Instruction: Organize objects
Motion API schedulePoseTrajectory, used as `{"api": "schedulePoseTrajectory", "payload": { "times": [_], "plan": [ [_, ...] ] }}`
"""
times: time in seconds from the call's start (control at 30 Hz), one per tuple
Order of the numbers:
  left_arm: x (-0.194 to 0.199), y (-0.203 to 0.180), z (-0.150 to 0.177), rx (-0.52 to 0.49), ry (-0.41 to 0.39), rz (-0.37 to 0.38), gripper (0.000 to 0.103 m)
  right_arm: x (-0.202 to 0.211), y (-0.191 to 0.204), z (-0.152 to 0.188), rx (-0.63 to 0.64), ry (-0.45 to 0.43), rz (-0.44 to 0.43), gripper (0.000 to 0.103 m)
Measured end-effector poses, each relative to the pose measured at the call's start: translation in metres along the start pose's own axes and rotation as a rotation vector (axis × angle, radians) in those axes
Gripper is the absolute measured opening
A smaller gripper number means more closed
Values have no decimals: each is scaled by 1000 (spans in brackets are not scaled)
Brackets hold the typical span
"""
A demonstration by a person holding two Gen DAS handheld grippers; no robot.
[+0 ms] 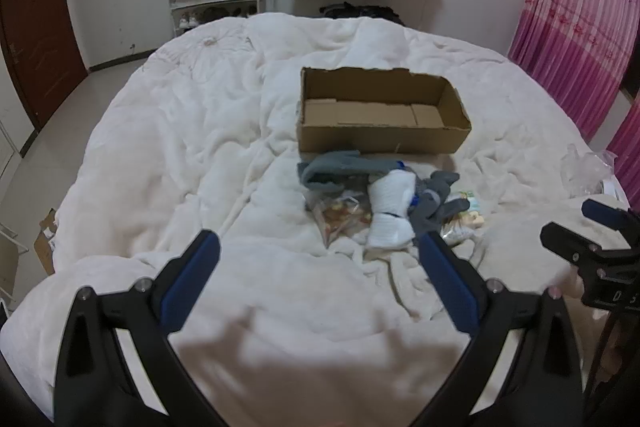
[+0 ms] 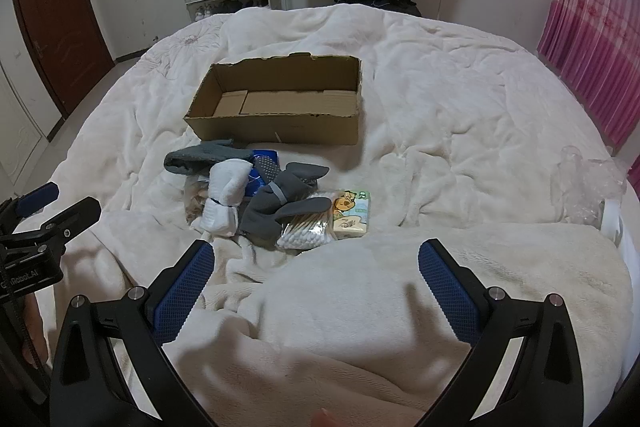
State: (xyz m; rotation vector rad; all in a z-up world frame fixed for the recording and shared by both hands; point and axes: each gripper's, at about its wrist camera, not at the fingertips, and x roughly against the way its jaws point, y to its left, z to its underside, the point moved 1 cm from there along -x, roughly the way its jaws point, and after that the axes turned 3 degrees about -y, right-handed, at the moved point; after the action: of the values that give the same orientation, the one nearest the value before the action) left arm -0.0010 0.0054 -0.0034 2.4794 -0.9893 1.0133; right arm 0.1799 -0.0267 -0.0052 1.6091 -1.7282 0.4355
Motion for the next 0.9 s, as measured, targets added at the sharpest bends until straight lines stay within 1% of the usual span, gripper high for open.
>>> {"api": "schedulePoseTrajectory", "payload": {
  "times": [0.1, 0.17, 0.27, 0.8, 0.83, 0.87, 0.9],
  "plan": [
    [0, -1, 0, -5, -1, 5, 100, 1, 2, 0, -2, 0, 0, 103],
    [0, -2, 0, -131, 7, 125, 100, 0, 1, 0, -6, -1, 2, 103],
    [1, -3, -1, -165, 11, 163, 100, 0, 1, 0, -12, -3, 5, 103],
    [2, -4, -1, -208, 12, 209, 100, -1, 2, -1, -46, -12, 28, 103],
    [2, -4, -1, -218, 13, 221, 100, -1, 2, -1, -46, -12, 29, 103],
    [2, -4, -1, -255, 15, 261, 100, -1, 2, -1, -47, -13, 29, 103],
    [2, -5, -1, -266, 15, 271, 100, -1, 2, -1, -49, -13, 29, 103]
  ]
}}
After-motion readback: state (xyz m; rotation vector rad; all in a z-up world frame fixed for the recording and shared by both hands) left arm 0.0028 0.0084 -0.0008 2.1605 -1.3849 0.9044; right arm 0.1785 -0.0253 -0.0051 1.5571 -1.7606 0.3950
